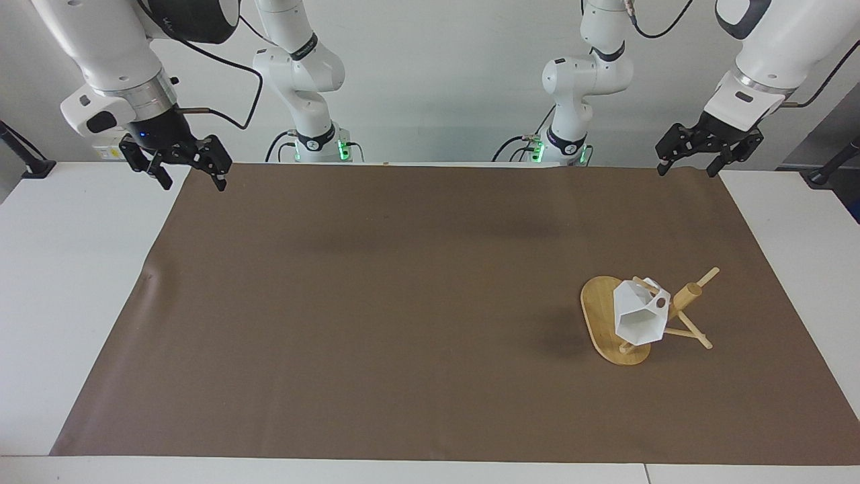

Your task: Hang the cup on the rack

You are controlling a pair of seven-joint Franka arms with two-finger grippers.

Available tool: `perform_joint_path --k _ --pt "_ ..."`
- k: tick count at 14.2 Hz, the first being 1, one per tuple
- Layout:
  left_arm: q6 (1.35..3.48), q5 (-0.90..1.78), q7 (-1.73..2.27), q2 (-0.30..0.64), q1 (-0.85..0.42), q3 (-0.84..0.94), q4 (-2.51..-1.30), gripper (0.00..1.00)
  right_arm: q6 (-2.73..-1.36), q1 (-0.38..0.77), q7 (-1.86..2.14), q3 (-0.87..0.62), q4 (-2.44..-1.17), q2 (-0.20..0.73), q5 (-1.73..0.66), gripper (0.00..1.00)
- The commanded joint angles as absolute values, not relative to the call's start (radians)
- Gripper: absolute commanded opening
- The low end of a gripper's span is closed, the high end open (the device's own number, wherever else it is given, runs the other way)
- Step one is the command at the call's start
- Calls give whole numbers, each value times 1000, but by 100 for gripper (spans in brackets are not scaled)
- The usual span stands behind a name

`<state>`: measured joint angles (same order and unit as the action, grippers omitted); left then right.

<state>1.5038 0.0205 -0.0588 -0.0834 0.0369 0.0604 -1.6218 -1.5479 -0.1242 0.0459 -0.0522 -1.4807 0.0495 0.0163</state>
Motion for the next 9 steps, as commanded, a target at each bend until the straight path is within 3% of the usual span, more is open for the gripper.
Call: perform_joint_path --k 1,9 --pt "1520 2 -68 -89 29 48 -1611 100 -1575 -137 32 -58 -1516 25 -2 100" --pt "1529 6 -67 -97 28 57 -1608 100 -1577 -137 31 -58 -1516 26 0 100"
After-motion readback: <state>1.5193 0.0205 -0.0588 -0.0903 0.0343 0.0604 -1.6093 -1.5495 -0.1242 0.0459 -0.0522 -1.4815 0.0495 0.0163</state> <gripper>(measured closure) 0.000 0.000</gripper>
